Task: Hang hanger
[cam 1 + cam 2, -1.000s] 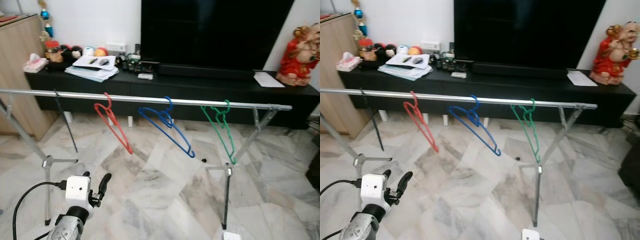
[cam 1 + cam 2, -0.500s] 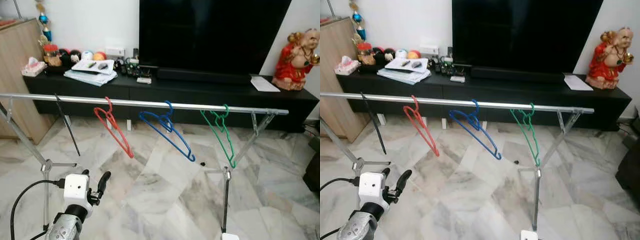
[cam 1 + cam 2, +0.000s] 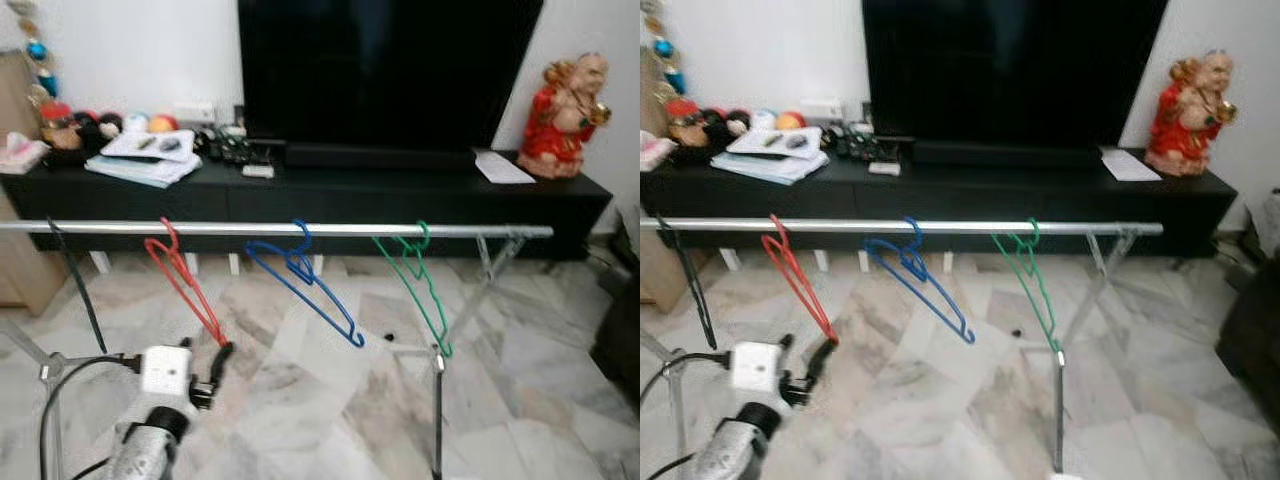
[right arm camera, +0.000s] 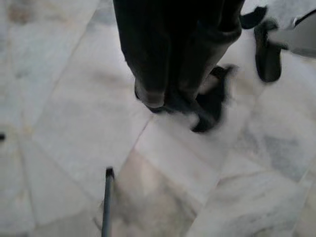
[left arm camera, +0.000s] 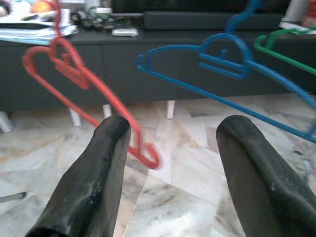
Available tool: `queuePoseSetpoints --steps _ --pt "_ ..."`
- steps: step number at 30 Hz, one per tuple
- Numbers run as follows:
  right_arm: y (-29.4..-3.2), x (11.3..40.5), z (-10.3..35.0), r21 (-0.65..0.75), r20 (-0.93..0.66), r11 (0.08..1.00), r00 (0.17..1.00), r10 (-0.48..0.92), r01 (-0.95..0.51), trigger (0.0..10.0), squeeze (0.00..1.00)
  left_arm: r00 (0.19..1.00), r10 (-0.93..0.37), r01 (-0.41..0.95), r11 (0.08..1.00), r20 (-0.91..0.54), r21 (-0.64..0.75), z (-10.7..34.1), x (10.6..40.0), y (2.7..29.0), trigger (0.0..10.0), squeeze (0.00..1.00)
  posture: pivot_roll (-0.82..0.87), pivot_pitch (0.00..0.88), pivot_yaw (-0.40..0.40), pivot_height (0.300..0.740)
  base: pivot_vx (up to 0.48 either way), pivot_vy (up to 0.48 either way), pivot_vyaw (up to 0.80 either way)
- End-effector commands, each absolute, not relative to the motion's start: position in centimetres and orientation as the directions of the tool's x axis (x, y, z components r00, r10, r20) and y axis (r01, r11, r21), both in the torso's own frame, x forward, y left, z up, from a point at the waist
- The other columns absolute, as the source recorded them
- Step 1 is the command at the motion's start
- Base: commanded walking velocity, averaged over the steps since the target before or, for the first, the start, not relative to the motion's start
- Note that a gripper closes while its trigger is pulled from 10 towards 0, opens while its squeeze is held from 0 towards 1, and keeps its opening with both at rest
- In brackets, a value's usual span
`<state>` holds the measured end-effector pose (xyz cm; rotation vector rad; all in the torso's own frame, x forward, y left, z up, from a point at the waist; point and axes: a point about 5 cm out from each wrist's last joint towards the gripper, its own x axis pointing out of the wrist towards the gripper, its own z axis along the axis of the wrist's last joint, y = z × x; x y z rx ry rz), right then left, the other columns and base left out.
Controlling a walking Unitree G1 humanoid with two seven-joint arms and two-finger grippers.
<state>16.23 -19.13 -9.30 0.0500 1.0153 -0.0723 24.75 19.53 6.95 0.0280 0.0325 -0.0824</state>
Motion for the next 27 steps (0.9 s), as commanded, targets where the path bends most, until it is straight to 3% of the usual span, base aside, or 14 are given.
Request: queuePoseSetpoints --steps 1,11,27 --pt "-17.72 17.50 -8.89 0.048 -0.830 0.997 0.557 0.011 0.052 10.0 0.00 0.998 -0.044 0.045 0.998 -0.043 0.045 7.06 24.48 20.71 10.0 0.00 0.19 0.000 -0.065 0.740 0.334 0.000 0.00" --pt "-17.43 17.61 -8.86 0.078 -0.830 0.996 0.556 0.045 0.036 10.0 0.00 0.999 -0.043 0.043 0.998 -0.014 0.043 7.79 24.82 20.65 10.0 0.00 0.18 0.000 -0.058 0.740 0.320 0.000 0.00" --pt "-17.64 17.85 -8.72 0.078 -0.830 0.997 0.553 0.067 -0.004 10.0 0.00 0.999 -0.031 0.031 0.999 -0.010 0.040 8.06 24.69 20.39 10.0 0.00 0.18 0.011 -0.072 0.740 0.000 0.000 0.00"
